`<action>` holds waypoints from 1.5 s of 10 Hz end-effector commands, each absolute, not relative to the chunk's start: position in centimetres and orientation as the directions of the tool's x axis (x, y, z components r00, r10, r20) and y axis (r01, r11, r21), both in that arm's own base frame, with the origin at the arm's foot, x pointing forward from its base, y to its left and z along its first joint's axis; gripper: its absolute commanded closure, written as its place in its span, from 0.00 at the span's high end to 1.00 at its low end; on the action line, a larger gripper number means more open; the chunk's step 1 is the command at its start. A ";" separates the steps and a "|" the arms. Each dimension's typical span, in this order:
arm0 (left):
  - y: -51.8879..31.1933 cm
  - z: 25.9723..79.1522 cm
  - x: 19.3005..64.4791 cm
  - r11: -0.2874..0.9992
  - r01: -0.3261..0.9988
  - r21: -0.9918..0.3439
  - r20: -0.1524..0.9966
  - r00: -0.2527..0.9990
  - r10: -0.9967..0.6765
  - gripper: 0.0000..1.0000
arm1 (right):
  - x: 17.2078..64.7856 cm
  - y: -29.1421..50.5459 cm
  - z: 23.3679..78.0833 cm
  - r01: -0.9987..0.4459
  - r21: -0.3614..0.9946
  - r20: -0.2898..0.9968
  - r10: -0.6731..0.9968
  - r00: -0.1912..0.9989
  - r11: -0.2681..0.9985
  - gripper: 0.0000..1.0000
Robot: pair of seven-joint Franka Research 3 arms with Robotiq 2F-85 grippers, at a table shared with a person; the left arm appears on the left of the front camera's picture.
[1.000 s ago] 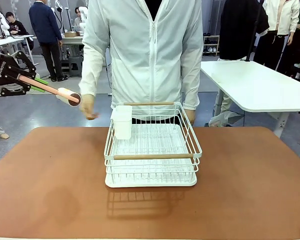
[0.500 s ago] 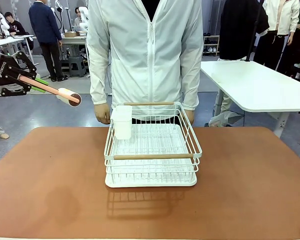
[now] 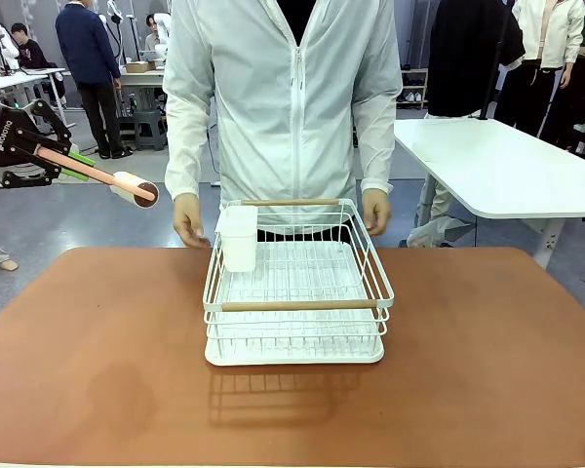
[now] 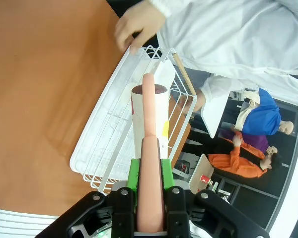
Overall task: Clean the table.
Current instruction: Clean the table with the Lint Roller when the human lifts the Dish drying rack.
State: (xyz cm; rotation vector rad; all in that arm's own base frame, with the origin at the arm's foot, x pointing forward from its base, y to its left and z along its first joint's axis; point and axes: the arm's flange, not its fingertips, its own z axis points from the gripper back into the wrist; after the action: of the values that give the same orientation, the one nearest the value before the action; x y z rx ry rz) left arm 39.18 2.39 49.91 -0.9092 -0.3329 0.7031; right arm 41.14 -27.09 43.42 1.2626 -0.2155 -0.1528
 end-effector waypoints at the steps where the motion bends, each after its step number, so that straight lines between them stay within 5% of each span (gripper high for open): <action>1: 2.4 50.0 39.1 0.411 -0.413 -0.813 -0.033 0.736 0.676 0.00 | 40.9 -26.9 43.8 -0.009 0.954 0.082 -0.229 0.970 0.301 1.00; 15: 2.4 50.0 39.1 0.411 -0.413 -0.813 -0.033 0.736 0.676 0.00 | 40.9 -26.9 43.8 -0.009 0.954 0.082 -0.229 0.970 0.301 1.00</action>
State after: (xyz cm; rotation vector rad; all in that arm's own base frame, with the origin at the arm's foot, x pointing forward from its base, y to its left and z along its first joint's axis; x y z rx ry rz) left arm 39.18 2.39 49.90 -0.9092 -0.3328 0.7030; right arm 41.14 -27.09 43.42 1.2626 -0.2154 -0.1527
